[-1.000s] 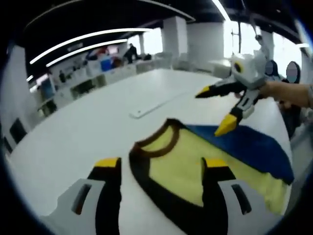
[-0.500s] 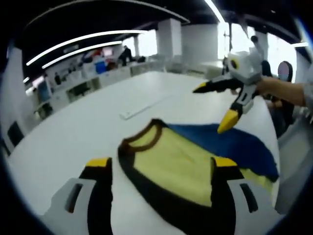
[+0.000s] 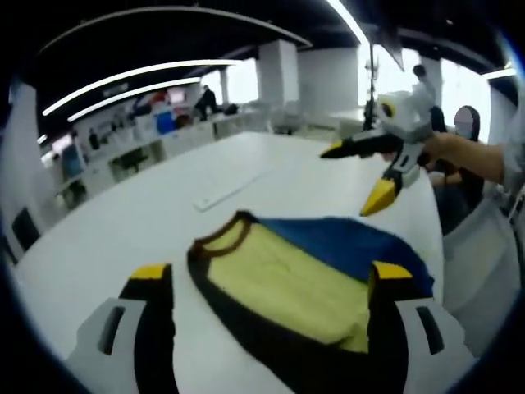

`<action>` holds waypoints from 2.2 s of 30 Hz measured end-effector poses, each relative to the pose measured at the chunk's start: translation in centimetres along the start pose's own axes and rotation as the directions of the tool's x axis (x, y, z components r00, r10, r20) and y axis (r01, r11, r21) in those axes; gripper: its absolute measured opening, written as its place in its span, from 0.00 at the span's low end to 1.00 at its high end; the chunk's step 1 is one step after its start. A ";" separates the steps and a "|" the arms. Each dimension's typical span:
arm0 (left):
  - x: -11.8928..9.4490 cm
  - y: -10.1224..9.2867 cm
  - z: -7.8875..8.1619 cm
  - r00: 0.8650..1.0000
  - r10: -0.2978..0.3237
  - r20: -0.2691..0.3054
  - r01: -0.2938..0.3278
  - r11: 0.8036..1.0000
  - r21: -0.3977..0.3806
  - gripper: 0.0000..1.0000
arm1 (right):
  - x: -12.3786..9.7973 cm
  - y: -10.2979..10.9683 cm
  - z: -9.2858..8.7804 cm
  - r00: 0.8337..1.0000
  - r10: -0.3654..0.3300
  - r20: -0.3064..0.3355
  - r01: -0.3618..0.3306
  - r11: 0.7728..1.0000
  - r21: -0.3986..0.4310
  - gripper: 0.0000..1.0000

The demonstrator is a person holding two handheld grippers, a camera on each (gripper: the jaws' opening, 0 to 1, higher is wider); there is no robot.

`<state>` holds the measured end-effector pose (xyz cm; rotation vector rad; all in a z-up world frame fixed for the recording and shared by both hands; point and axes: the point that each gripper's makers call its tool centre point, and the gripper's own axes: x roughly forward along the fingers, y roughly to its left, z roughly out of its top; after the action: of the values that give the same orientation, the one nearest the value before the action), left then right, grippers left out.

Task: Fold the garment on the visible template until the final outline fits inside the template.

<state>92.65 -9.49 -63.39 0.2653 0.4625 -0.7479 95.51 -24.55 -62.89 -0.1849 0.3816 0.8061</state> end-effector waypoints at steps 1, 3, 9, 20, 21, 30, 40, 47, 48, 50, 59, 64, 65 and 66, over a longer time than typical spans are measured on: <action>-0.3 -0.1 -0.1 1.000 0.002 -0.006 -0.002 1.000 0.003 0.94 | -0.3 0.5 0.1 1.000 0.012 0.004 -0.012 1.000 0.021 1.00; -0.9 -0.8 0.0 1.000 -0.007 -0.002 0.007 1.000 0.010 0.96 | -0.8 0.9 0.2 1.000 0.014 0.010 -0.014 0.999 0.030 1.00; -3.5 -2.4 0.7 0.999 -0.012 0.037 0.011 1.000 0.002 1.00 | -2.8 3.1 -0.1 1.000 0.000 -0.005 0.000 1.000 -0.003 1.00; -7.1 -4.9 -0.3 0.999 -0.024 0.045 0.023 0.999 0.024 1.00 | -6.1 6.9 -1.5 1.000 -0.007 -0.013 0.008 0.999 0.044 1.00; -7.4 -5.1 -0.6 0.999 -0.021 0.042 0.020 1.000 0.024 1.00 | -6.3 7.2 -1.8 1.000 -0.009 -0.018 0.010 0.999 0.044 1.00; -10.1 -7.0 -3.4 0.999 -0.032 0.040 0.033 0.999 -0.033 1.00 | -7.9 9.9 -4.4 0.996 -0.051 -0.078 0.053 0.998 0.021 1.00; -12.3 -8.6 -5.0 1.000 -0.012 0.018 0.012 1.000 0.007 1.00 | -8.9 13.4 -6.7 0.991 -0.044 -0.124 0.050 0.998 0.043 1.00; -13.7 -8.8 -5.9 0.999 -0.013 0.044 0.014 1.000 -0.023 1.00 | -8.9 15.7 -9.3 0.979 -0.035 -0.201 0.042 0.999 0.029 0.97; -13.9 -8.6 -6.0 0.999 -0.003 0.049 0.004 0.999 -0.032 1.00 | -8.9 16.0 -9.4 0.979 -0.035 -0.199 0.042 0.999 0.030 0.93; -14.3 -8.2 -6.0 0.998 0.024 0.065 -0.021 0.999 -0.046 1.00 | -8.8 16.5 -9.5 0.981 -0.037 -0.193 0.045 0.998 0.036 0.86; -16.2 -8.0 -6.3 0.993 0.045 0.109 -0.034 0.995 -0.099 0.99 | -8.2 18.1 -10.2 0.976 -0.026 -0.215 0.048 0.994 0.099 0.55; -16.8 -7.2 -7.0 0.994 0.063 0.090 -0.054 0.993 -0.101 0.99 | -7.8 19.3 -11.7 0.960 0.017 -0.279 0.010 0.995 0.096 0.46; -16.9 -7.1 -7.0 0.994 0.066 0.092 -0.056 0.993 -0.104 0.99 | -7.7 19.5 -11.8 0.959 0.019 -0.283 0.009 0.995 0.098 0.42; -17.0 -7.0 -7.0 0.993 0.069 0.096 -0.059 0.992 -0.110 0.99 | -7.6 19.6 -11.9 0.958 0.024 -0.287 0.005 0.995 0.100 0.40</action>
<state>74.69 -1.71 -61.57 0.1417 0.3962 -0.6682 73.26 -19.87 -71.11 -0.2077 0.6969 0.7695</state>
